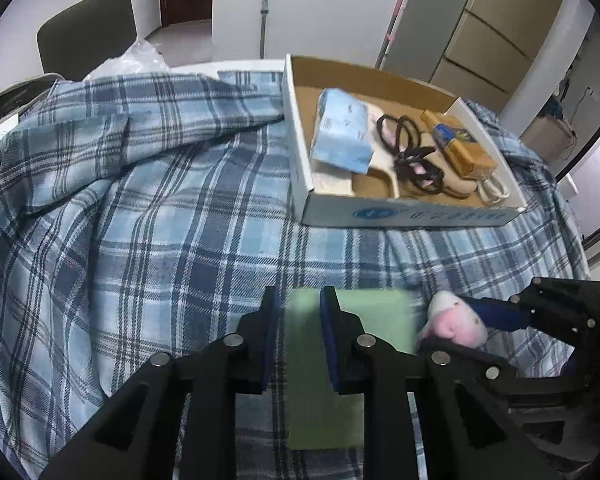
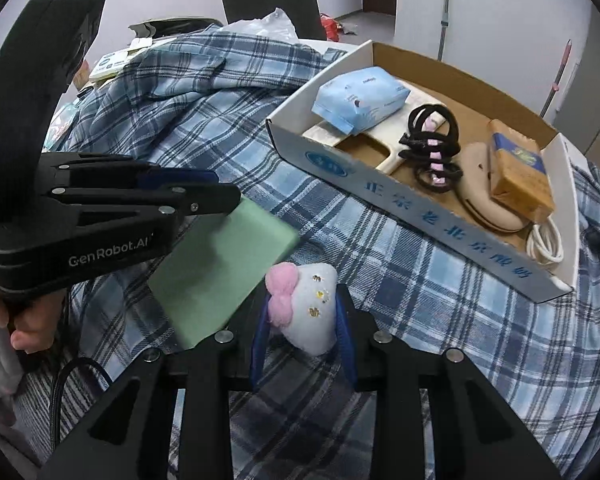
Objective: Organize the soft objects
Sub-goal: 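Grasp the green card with the left tool while the right tool holds the plush toy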
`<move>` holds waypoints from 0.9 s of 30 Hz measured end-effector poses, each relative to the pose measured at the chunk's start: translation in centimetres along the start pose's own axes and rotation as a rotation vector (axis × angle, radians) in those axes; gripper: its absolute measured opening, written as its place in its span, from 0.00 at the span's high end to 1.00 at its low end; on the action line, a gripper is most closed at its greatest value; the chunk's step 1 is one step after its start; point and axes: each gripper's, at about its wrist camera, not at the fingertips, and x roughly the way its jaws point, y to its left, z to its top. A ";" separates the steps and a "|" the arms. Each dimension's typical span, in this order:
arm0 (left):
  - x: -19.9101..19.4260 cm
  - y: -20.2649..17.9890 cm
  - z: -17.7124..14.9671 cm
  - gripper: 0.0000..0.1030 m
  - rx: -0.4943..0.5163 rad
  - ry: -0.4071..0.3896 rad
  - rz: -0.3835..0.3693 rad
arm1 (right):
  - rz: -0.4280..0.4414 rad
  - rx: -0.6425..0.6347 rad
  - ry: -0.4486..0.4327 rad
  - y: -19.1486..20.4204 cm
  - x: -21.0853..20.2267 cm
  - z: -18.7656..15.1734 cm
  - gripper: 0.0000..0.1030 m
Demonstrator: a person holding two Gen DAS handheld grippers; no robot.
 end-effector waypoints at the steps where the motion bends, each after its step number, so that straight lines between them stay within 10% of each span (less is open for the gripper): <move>1: -0.2 0.0 0.0 0.77 -0.002 -0.010 -0.008 | -0.016 0.003 -0.014 0.0 -0.5 0.1 0.71; 5: -1.5 -0.9 0.0 0.31 0.039 -0.059 0.010 | -0.100 0.028 -0.106 -1.0 -3.8 0.1 0.71; 12: -1.9 -2.6 -0.6 0.31 0.085 -0.072 0.008 | -0.358 0.135 -0.373 -3.8 -9.2 -1.6 0.71; 27: 1.2 -4.9 -1.6 0.27 0.172 -0.009 0.025 | -0.321 0.123 -0.326 -4.4 -7.1 -2.6 0.71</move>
